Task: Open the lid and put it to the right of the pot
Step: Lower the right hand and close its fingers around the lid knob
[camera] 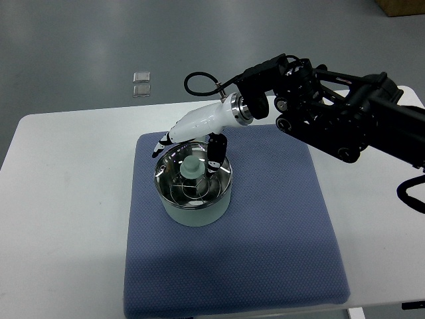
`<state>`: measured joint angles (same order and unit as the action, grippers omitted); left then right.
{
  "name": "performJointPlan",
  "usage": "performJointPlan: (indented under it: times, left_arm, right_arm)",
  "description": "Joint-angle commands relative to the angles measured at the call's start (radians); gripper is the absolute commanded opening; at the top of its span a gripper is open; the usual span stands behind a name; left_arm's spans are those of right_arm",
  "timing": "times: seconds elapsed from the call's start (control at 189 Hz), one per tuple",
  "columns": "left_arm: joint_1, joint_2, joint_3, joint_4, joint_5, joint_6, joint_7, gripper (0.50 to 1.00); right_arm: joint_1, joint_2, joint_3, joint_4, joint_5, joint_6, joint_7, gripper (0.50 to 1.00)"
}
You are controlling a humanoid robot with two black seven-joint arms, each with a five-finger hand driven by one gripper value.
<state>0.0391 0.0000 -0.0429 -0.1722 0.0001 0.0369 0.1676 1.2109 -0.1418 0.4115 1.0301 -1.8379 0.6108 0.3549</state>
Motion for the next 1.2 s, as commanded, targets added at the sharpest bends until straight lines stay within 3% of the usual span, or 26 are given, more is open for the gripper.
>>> performJointPlan:
  times: [0.0,0.46,0.65,1.194]
  left_arm:
    - [-0.001,0.0,0.0,0.0,0.0,0.0,0.001,1.0]
    - [-0.001,0.0,0.0,0.0,0.0,0.0,0.0,1.0]
    - [-0.001,0.0,0.0,0.0,0.0,0.0,0.0,1.0]
    - [0.001,0.0,0.0,-0.001,0.0,0.0,0.0,1.0]
  right_arm:
    - [0.002,0.005,0.001,-0.002,-0.001,0.0,-0.031,0.936]
    - [0.006,0.007,0.003,-0.002,0.0,0.0,-0.034,0.924]
    - [0.001,0.008,0.003,-0.001,0.0,0.0,-0.034,0.868]
    - [-0.013,0.01,0.003,-0.001,0.0,0.0,-0.036,0.825]
